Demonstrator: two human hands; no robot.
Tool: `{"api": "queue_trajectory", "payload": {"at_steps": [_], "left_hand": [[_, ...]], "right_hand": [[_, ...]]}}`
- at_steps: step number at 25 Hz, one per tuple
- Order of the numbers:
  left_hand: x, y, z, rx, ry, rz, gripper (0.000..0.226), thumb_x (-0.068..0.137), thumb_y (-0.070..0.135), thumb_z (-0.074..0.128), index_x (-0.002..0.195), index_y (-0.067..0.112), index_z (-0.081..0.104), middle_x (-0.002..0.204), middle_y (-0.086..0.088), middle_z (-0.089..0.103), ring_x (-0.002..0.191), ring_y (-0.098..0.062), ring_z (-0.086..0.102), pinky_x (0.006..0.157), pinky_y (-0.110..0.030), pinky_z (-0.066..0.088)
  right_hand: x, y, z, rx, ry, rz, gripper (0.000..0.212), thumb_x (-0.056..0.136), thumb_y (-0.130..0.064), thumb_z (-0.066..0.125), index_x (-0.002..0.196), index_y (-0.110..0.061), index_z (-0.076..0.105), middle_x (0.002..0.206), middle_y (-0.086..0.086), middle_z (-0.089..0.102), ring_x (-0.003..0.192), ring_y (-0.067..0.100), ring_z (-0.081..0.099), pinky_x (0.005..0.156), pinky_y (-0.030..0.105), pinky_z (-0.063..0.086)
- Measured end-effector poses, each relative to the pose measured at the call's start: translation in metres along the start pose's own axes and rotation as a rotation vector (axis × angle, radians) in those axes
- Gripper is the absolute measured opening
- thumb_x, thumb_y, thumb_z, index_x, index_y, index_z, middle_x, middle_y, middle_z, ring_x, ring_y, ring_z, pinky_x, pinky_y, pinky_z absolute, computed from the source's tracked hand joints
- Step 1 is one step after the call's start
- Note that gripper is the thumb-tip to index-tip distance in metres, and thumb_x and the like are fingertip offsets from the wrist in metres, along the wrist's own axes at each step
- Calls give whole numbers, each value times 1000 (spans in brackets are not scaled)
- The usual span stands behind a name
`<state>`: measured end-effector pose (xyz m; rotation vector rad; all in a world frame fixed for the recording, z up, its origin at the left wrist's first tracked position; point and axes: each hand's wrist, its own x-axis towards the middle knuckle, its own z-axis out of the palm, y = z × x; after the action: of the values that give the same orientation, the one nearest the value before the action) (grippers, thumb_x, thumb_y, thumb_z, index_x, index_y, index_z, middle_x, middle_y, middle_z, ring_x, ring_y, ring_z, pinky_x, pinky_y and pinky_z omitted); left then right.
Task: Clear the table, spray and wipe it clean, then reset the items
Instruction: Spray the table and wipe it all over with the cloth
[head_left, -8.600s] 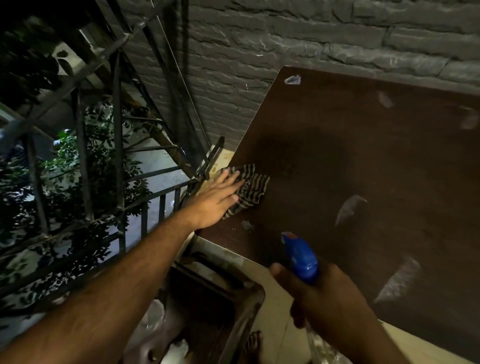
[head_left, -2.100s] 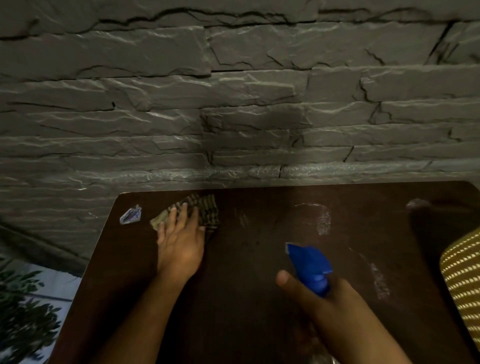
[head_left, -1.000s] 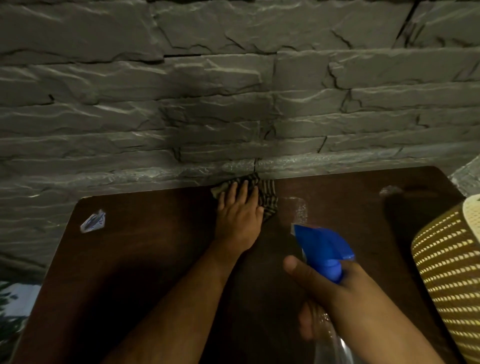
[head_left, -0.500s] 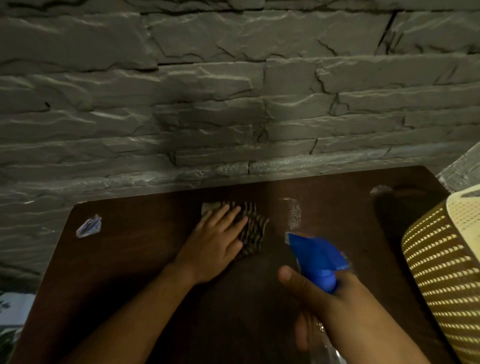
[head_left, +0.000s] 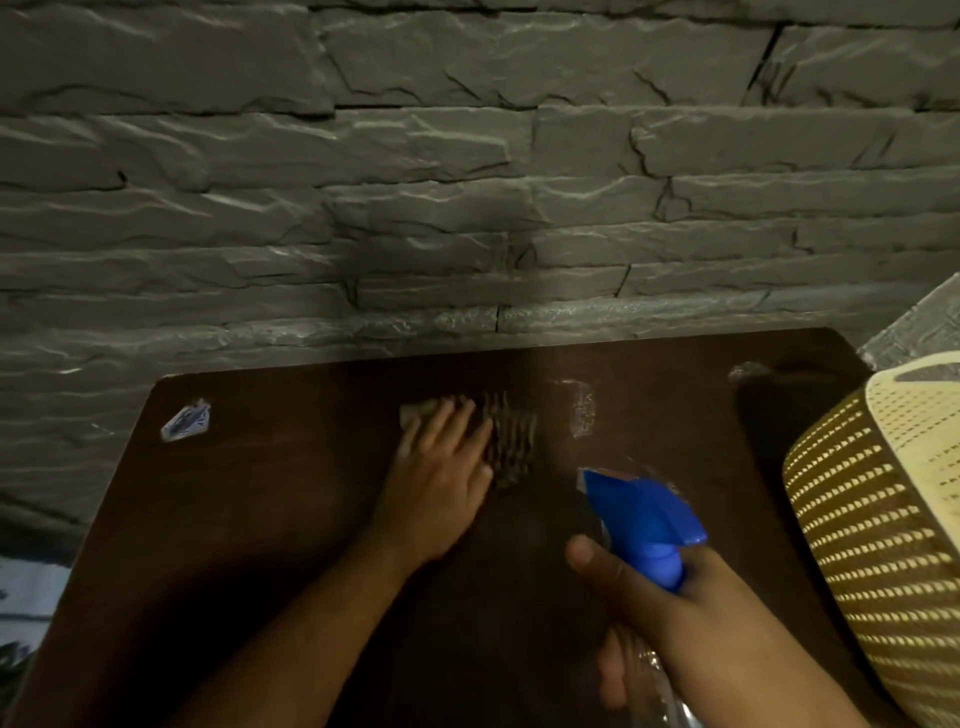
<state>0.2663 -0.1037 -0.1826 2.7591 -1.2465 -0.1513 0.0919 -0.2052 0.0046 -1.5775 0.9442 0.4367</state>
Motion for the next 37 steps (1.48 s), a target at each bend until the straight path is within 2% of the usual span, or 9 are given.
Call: {"api": "queue_trajectory", "payload": {"at_steps": [4, 9, 11, 16, 22, 26, 28, 33, 37], "left_hand": [[53, -6, -1, -65, -48, -290, 57, 101, 45, 23, 154, 27, 11, 163, -1, 2, 149, -22, -6, 120, -48, 1], [-94, 26, 5, -47, -31, 198, 55, 97, 48, 29, 149, 31, 27, 160, 3, 18, 148, -17, 8, 118, -41, 6], [-101, -11, 9, 19, 46, 110, 57, 96, 50, 27, 148, 27, 34, 157, 0, 29, 146, -16, 16, 116, -39, 10], [0, -89, -7, -36, -93, -408, 57, 102, 45, 19, 154, 24, 11, 163, -4, -1, 149, -23, -8, 120, -47, 0], [-34, -69, -1, -114, -67, -410, 56, 103, 45, 20, 154, 27, 10, 163, 1, -6, 148, -19, -12, 120, -45, -5], [-54, -51, 0, -129, -72, -421, 56, 103, 44, 22, 154, 27, 10, 163, 2, -6, 148, -18, -13, 120, -45, -5], [-67, -36, 2, -125, -75, -416, 56, 103, 44, 21, 154, 27, 10, 163, 1, -5, 148, -18, -14, 120, -47, -3], [-115, 50, 5, -107, -113, -212, 55, 102, 45, 20, 154, 30, 8, 163, 4, -6, 147, -15, -15, 120, -42, -6], [-192, 100, 11, -73, -155, 140, 58, 97, 50, 16, 152, 36, 7, 160, 13, -12, 145, -7, -22, 119, -38, -10]], "right_hand": [[-10, 13, -1, 16, -1, 1, 55, 54, -61, 56, 90, -19, 53, 68, 17, 73, 59, 22, 68, 76, 34, 52], [-27, 27, 6, 122, 108, 22, 35, 50, -51, 72, 70, -31, 52, 59, -5, 67, 57, 8, 62, 57, 20, 48], [-26, 41, 12, 109, 99, 26, 26, 64, -47, 74, 69, -36, 51, 59, -15, 61, 55, -3, 56, 50, 12, 39], [-21, 71, 39, -53, 54, 41, 47, 53, -71, 68, 74, -30, 60, 64, -9, 64, 67, 5, 64, 67, 23, 50], [-36, 90, 37, -137, 73, 27, 40, 63, -71, 64, 73, -35, 50, 75, -11, 61, 80, 9, 63, 77, 27, 50], [-51, 102, 3, -60, 135, 63, 32, 72, -58, 67, 79, -30, 55, 73, 0, 67, 69, 13, 66, 69, 29, 53], [-63, 111, 5, -120, 85, 23, 29, 72, -60, 67, 75, -38, 48, 78, -10, 61, 76, 6, 62, 76, 26, 52], [-78, 129, 25, -100, -29, -78, 26, 68, -56, 72, 80, -54, 49, 95, -18, 65, 93, 1, 63, 90, 23, 49], [-90, 137, 14, -87, -91, -173, 37, 75, -47, 71, 85, -63, 39, 84, -34, 53, 84, -10, 57, 77, 6, 42]]}}
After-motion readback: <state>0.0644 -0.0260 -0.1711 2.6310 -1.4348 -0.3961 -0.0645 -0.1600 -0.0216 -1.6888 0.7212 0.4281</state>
